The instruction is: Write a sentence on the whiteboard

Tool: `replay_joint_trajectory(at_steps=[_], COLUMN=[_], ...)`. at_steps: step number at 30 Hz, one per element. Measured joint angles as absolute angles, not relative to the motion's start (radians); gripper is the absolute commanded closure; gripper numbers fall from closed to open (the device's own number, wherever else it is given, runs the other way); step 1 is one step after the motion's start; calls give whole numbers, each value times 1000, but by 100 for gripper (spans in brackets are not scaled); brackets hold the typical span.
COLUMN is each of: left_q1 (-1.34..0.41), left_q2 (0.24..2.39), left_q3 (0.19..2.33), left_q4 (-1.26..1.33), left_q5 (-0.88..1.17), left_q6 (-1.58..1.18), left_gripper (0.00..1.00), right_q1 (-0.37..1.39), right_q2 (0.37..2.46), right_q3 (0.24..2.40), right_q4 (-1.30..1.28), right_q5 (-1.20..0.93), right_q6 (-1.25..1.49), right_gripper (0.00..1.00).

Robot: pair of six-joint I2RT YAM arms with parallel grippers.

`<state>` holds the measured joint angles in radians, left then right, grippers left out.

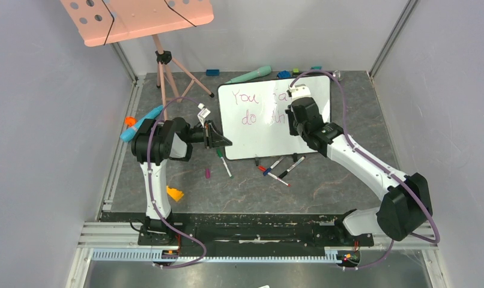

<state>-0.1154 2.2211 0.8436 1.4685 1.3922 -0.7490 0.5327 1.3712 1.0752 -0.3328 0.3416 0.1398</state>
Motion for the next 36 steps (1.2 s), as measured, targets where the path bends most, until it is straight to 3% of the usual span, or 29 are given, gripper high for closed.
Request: replay_joint_trajectory(at_steps=[36], left_q1=[-115], left_q2=[2221], left_q3=[844], left_q4=[1469], left_q5=[1393], left_q6=[-754], left_gripper=[98], right_q1=[529], right_q2=[1301], right_q3=[1017], right_q4=[-347], right_q5=[335], right_q6=[142], right_gripper=[100])
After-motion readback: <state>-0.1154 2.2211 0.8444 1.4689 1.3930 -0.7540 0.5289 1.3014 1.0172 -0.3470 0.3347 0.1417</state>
